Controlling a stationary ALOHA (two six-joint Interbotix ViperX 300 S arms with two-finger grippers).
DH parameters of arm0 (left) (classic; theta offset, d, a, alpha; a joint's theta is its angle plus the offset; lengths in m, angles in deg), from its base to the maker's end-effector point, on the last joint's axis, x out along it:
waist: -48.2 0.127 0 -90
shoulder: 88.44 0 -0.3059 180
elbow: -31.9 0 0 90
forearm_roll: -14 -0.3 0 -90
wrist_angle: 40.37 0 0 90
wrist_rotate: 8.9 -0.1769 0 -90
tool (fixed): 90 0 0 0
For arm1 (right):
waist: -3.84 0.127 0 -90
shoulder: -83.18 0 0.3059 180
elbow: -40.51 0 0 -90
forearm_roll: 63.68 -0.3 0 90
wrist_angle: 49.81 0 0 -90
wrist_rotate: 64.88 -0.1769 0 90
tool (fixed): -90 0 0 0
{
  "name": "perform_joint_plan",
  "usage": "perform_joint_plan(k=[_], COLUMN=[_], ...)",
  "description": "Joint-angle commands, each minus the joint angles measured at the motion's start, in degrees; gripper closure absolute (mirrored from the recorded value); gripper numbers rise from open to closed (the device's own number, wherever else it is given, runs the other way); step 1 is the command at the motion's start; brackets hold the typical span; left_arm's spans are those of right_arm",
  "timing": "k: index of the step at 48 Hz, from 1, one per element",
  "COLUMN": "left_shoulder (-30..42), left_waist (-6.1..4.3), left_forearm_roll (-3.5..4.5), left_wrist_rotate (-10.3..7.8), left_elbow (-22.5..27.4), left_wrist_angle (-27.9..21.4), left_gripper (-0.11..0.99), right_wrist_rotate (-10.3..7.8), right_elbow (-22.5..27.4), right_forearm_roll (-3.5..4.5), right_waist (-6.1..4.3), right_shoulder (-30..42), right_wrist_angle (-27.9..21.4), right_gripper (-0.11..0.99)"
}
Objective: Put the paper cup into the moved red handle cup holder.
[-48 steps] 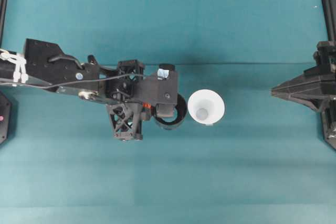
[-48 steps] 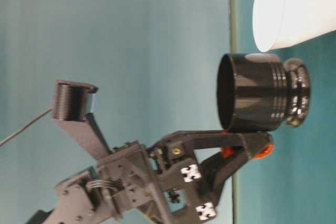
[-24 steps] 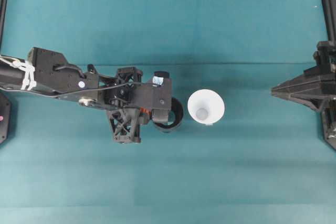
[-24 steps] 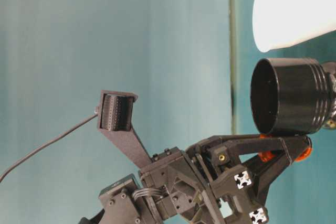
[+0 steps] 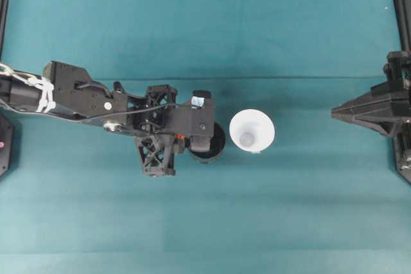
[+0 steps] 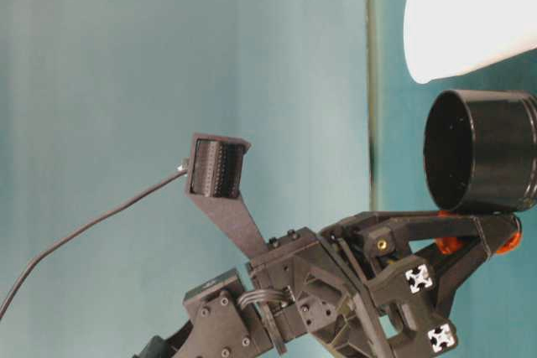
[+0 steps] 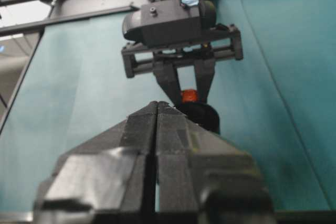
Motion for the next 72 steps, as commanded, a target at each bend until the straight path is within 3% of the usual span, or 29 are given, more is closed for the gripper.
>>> perform_joint_plan(k=[1, 47, 49, 58, 60, 66, 72], left_shoulder=[-0.35, -0.26, -0.35, -0.35, -0.35, -0.35, -0.62], left_waist=[0.09, 0.18, 0.18, 0.18, 0.18, 0.18, 0.18], left_forearm_roll=[-0.09, -0.09, -0.09, -0.09, 0.00, -0.09, 0.00], left_wrist_rotate=[-0.09, 0.00, 0.09, 0.00, 0.00, 0.00, -0.09], left_elbow=[0.70, 0.79, 0.79, 0.70, 0.62, 0.62, 0.44], left_wrist_angle=[0.44, 0.53, 0.62, 1.14, 1.76, 2.90, 2.55], left_gripper=[0.62, 0.61, 0.57, 0.03, 0.03, 0.15, 0.13], right_wrist_rotate=[-0.35, -0.35, -0.44, -0.44, -0.44, -0.44, -0.53], right_elbow=[0.53, 0.44, 0.53, 0.44, 0.53, 0.44, 0.44], right_forearm_roll=[0.00, 0.00, 0.09, 0.09, 0.00, 0.00, 0.09], right_waist=[0.09, 0.09, 0.09, 0.09, 0.09, 0.18, 0.09], right_shoulder=[0.35, 0.18, 0.18, 0.18, 0.18, 0.26, 0.18], right_wrist_angle=[0.35, 0.18, 0.18, 0.18, 0.18, 0.09, -0.44], right_gripper=[0.99, 0.99, 0.99, 0.99, 0.99, 0.99, 0.99])
